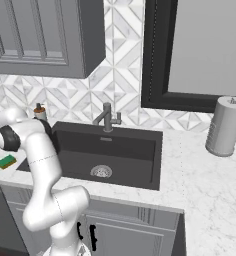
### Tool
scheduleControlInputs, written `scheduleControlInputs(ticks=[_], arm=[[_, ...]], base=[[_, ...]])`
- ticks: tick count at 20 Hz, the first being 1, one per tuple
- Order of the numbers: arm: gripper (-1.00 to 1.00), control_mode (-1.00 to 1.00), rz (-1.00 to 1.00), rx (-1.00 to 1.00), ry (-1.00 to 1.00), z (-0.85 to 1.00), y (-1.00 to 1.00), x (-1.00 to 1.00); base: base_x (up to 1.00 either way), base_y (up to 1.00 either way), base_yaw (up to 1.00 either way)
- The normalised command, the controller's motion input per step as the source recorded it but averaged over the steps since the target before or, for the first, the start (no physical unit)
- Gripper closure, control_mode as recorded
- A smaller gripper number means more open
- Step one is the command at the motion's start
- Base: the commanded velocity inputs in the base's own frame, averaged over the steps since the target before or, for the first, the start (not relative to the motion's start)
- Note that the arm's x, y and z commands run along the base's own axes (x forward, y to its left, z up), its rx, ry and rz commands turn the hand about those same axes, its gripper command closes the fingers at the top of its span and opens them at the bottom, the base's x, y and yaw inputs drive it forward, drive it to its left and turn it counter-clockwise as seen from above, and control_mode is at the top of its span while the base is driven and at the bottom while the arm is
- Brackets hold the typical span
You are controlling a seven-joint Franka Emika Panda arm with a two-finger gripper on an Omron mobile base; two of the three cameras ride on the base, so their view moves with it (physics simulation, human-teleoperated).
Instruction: Pick the pan and sponge and place them into the sink. Then turn on the water.
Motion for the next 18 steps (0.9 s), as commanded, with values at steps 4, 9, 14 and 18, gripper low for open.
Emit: scheduleControlInputs(ticks=[4, 9, 14, 18], arm=[[1.0, -1.0, 0.0, 0.09, -0.21, 0.84, -0.01, -0.39], [1.0, -1.0, 0.0, 0.08, -0.17, 0.8, -0.05, -0.69], [1.0, -1.0, 0.0, 0.11, 0.0, 0.82, -0.22, -0.77], [1.0, -1.0, 0.0, 0.03, 0.0, 0.68, -0.3, -0.88]], base=[[0.0, 0.0, 0.0], [0.0, 0.0, 0.0], [0.0, 0.0, 0.0], [0.0, 0.0, 0.0]])
